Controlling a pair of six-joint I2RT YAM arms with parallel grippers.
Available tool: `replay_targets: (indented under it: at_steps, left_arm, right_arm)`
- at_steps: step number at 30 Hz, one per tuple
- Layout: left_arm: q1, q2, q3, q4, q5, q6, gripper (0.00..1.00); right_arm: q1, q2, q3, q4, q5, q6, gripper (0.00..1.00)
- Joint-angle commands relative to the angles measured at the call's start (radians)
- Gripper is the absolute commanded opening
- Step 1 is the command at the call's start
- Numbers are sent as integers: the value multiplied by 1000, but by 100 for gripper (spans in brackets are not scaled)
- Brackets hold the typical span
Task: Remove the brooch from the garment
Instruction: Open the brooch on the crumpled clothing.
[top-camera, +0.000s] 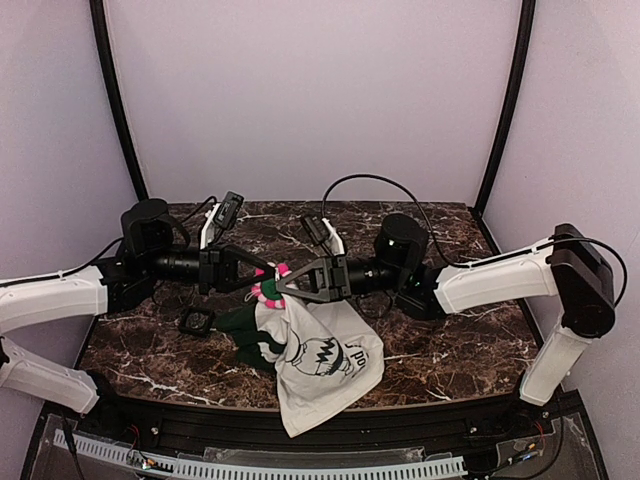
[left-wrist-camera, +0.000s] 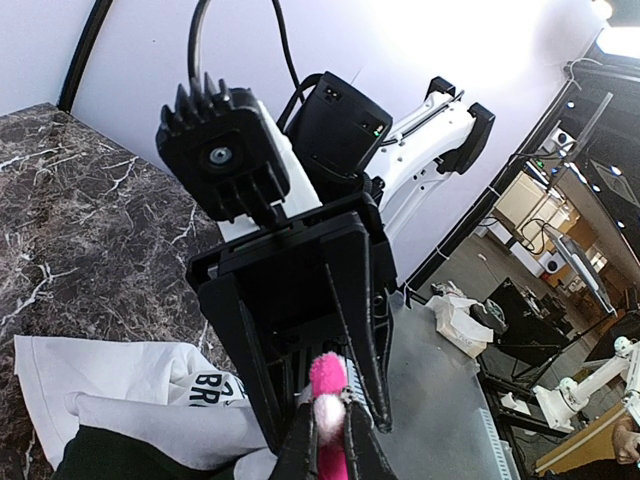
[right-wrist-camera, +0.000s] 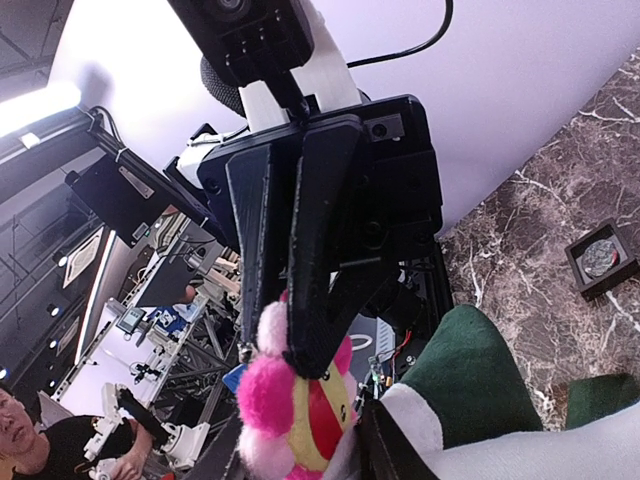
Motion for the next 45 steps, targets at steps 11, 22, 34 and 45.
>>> replay_targets:
  at_steps: [11, 22, 34, 45]
  left_arm:
    - [-6, -43, -11, 50, -21, 22, 1]
    - [-40, -44, 13, -65, -58, 120, 1]
    - [-64, -69, 20, -90, -53, 150, 1]
    - [-35, -76, 48, -109, -79, 102, 54]
  right_arm:
    - [19, 51, 37, 77, -11, 74, 19]
    - [13, 66, 66, -45, 60, 101, 0]
    - [-40, 74, -34, -82, 185, 273, 0]
    - [-42, 17, 69, -351, 168, 15, 0]
